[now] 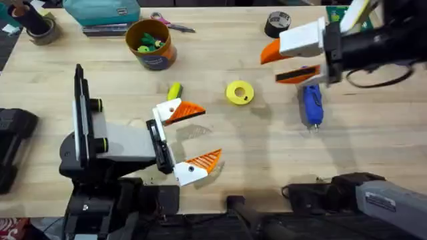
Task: Pick up the gripper from the table and insert it into the empty holder that is missing its gripper. Then pick up a screw, insert it into the mounting hole, and use the screwdriver to tighten it. Finally, clean up the table by picking up the vegetable and placing it into the bucket.
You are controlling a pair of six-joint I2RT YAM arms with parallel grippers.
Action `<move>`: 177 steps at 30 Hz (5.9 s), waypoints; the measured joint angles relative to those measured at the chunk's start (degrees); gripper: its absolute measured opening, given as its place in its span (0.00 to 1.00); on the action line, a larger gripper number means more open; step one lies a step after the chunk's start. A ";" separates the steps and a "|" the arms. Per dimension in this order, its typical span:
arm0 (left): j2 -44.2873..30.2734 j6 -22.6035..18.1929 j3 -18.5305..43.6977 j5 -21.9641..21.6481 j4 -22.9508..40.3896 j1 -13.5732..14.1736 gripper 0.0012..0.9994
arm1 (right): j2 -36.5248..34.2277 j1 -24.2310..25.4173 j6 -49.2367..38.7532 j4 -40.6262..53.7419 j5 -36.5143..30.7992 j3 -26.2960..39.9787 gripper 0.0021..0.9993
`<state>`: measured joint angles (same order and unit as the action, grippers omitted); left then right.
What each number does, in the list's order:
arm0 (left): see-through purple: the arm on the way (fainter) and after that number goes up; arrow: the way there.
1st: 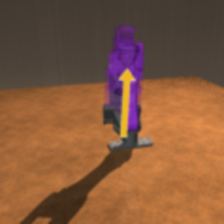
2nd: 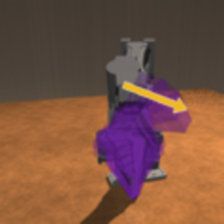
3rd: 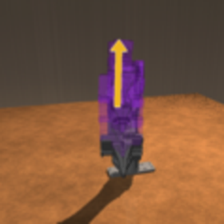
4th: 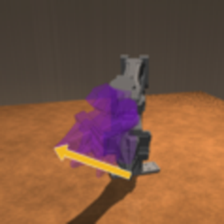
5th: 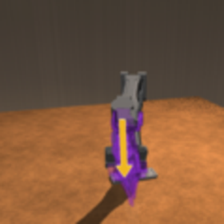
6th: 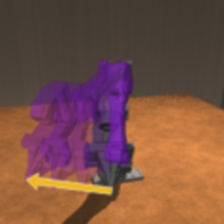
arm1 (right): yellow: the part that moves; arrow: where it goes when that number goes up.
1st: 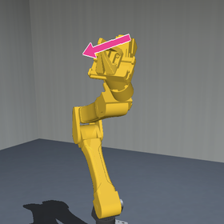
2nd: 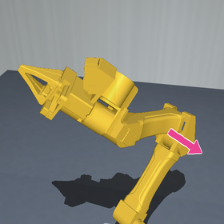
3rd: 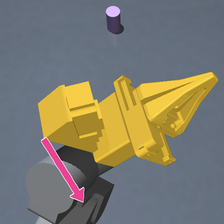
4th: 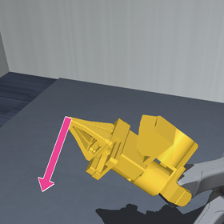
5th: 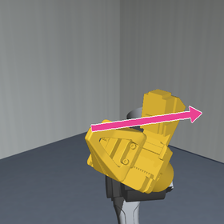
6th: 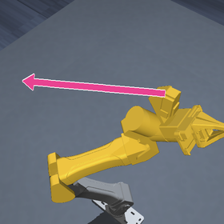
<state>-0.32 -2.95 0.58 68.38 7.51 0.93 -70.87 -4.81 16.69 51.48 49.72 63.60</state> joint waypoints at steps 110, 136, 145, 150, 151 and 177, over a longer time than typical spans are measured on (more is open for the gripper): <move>0.00 -0.02 0.00 0.00 0.00 0.00 0.99 | -27.12 -25.76 -7.69 -11.29 -47.35 2.24 0.71; 0.02 -0.02 0.00 0.00 0.00 0.00 0.99 | -27.12 -27.41 -7.76 -11.27 -50.15 2.24 0.08; 0.01 0.01 0.00 0.00 0.00 0.00 0.99 | -27.12 -27.41 -7.71 -11.29 -50.17 2.24 0.00; 0.02 0.00 0.00 0.00 0.00 0.00 0.99 | -27.12 -27.41 -7.71 -11.87 -50.17 2.24 0.00; 0.01 -0.02 0.00 0.00 0.00 0.00 0.99 | -27.12 -27.41 -7.71 -11.88 -50.17 2.27 0.00; 0.02 -0.01 0.00 0.00 0.00 0.00 0.99 | -27.10 -27.41 -10.13 15.34 -50.53 36.70 0.00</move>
<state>-0.30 -2.95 0.58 68.38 7.51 0.93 -97.97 -32.23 6.56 66.82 -0.81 100.30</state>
